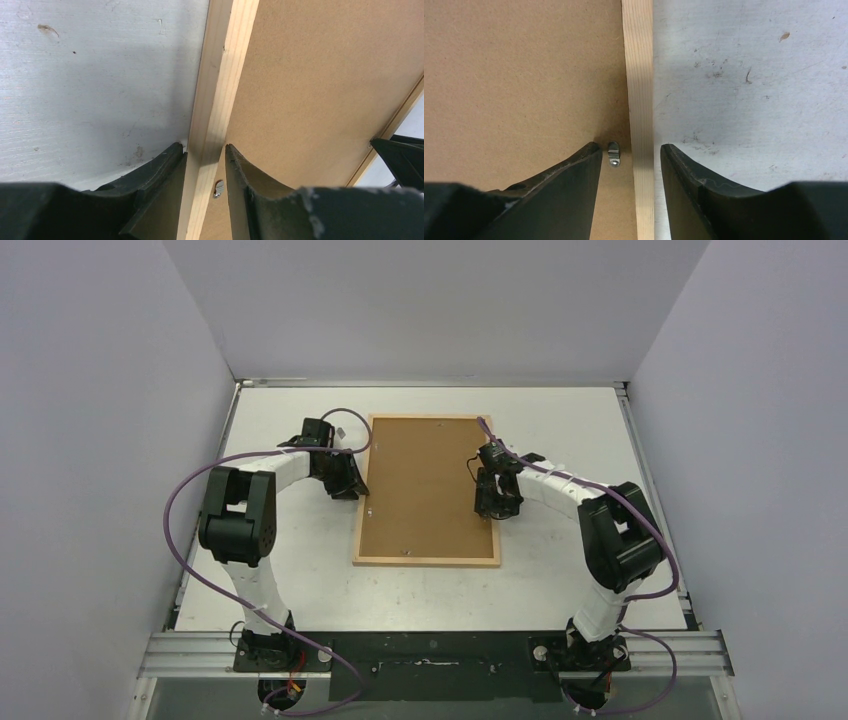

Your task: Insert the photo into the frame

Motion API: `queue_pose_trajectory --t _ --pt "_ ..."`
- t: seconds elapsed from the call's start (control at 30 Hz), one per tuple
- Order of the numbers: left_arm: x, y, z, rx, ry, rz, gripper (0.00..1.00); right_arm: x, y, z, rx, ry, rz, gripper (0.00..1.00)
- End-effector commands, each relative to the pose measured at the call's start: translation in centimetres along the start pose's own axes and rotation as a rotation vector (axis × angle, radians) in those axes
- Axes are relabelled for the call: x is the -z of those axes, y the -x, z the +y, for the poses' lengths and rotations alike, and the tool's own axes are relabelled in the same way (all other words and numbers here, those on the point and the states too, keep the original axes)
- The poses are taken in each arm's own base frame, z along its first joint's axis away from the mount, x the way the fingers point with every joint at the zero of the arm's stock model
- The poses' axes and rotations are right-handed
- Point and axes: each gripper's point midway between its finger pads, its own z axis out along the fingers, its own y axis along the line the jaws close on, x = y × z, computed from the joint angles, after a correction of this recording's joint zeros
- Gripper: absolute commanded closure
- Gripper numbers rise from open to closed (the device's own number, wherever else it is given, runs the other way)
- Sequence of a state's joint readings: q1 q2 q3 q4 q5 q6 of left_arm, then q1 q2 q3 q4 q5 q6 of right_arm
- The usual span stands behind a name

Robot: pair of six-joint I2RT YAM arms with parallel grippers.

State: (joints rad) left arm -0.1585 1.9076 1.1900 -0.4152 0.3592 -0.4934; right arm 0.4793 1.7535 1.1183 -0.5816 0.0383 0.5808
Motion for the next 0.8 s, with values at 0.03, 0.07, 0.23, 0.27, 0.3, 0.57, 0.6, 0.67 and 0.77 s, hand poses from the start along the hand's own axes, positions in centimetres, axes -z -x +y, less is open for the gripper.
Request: queue_pose_trajectory --t 0.03,0.07,0.23,0.27,0.3,0.57,0.6,0.67,0.77 --pt "-0.4 -0.7 1.1 0.008 0.048 0.025 0.67 -0.4 0.8 0.2 -0.013 -0.006 -0.046 0.56" --pt "-0.5 -0.8 1.1 0.007 0.048 0.027 0.67 -0.5 0.7 0.2 -0.014 -0.004 -0.044 0.57" --pt "-0.5 -0.7 1.1 0.006 0.047 0.028 0.67 -0.7 0.3 0.2 -0.011 0.005 -0.03 0.58" --pt "-0.6 -0.8 1.1 0.008 0.047 0.032 0.67 -0.7 0.2 0.2 -0.009 0.007 -0.027 0.58" --pt "-0.6 -0.8 1.2 0.009 0.047 0.031 0.67 -0.7 0.1 0.2 -0.006 0.009 -0.024 0.58" --pt "-0.8 -0.5 1.7 0.001 0.073 0.022 0.67 -0.7 -1.1 -0.8 -0.017 0.012 0.014 0.6" --pt "-0.9 -0.5 1.9 0.002 0.082 0.022 0.67 -0.8 -1.2 -0.9 -0.018 0.01 0.016 0.6" --pt "-1.0 -0.5 2.1 0.001 0.094 0.022 0.67 -0.8 -1.1 -1.1 -0.023 0.011 0.019 0.6" --pt "-1.5 -0.8 2.7 0.005 0.11 0.031 0.7 -0.9 -0.9 -1.2 -0.023 0.013 0.015 0.62"
